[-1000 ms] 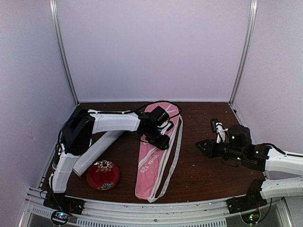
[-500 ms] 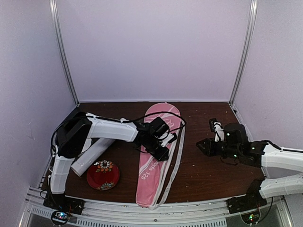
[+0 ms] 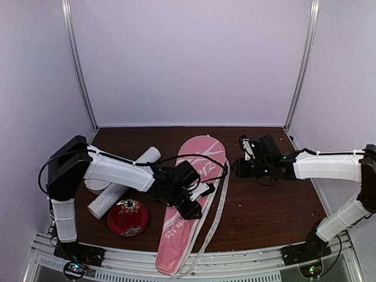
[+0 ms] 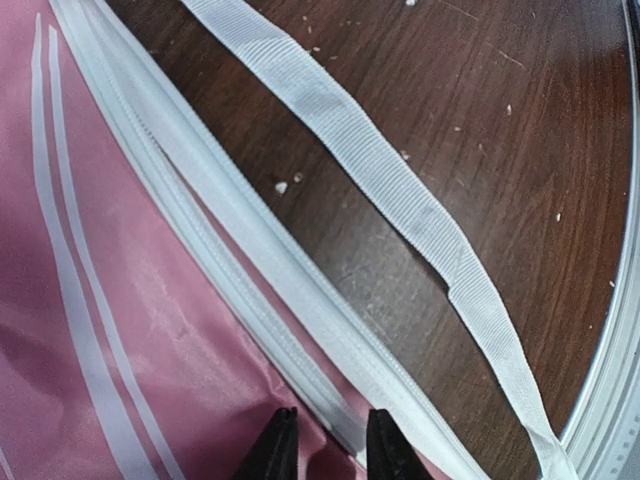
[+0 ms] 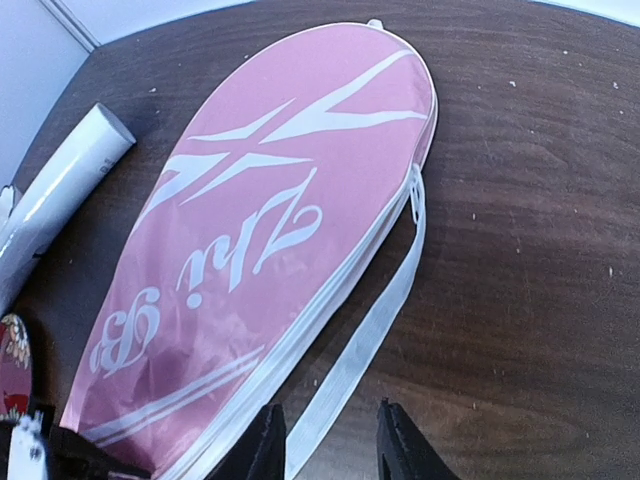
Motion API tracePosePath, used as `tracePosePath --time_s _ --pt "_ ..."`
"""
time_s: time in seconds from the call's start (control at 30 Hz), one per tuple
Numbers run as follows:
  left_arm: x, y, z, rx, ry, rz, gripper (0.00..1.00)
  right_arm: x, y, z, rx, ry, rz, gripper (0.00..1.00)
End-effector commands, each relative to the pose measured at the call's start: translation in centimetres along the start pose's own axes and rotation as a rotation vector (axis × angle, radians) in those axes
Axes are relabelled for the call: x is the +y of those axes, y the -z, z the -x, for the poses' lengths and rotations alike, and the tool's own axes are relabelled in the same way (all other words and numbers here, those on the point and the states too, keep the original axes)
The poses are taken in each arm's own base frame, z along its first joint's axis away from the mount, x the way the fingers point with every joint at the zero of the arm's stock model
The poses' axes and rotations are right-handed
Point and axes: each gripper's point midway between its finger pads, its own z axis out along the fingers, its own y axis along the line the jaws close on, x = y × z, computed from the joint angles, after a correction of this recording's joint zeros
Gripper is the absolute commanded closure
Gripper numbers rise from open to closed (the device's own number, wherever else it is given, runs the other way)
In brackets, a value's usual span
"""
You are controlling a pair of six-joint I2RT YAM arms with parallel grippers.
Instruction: Pack up the badminton gear
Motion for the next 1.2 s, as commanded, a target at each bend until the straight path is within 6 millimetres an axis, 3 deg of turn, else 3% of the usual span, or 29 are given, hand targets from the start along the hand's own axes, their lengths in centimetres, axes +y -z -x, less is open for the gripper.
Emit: tracePosePath --time_s 0.0,0.1,0.27,0.6,0.93,1.17 --pt "1.5 0.6 -1.9 0.068 0.051 0.029 0.73 -2.2 -3.4 1.2 0.064 0.026 -0.088 0.66" --pt "1.8 0.8 -1.4 0.056 0.056 0.032 0.72 -3.2 -6.2 1.5 0.117 0.008 -0.098 0.64" --pt "2.8 1.0 -1.1 0.046 0.093 0.047 0.71 -3.6 -9.2 2.0 0.169 -0.012 -0.085 0.62" --pt "4.2 1.5 -0.6 0.033 0.122 0.073 0.7 -4.4 -12.6 1.1 0.244 -0.034 -0.091 0.64" --pt "4.8 1.7 -0.5 0.035 0.135 0.09 0.71 -7.3 -13.1 1.4 0.302 -0.035 -0.208 0.76" --pt "5.1 1.9 -0.2 0.03 0.139 0.098 0.71 -8.2 -13.2 1.3 0.35 -0.006 -0.257 0.86"
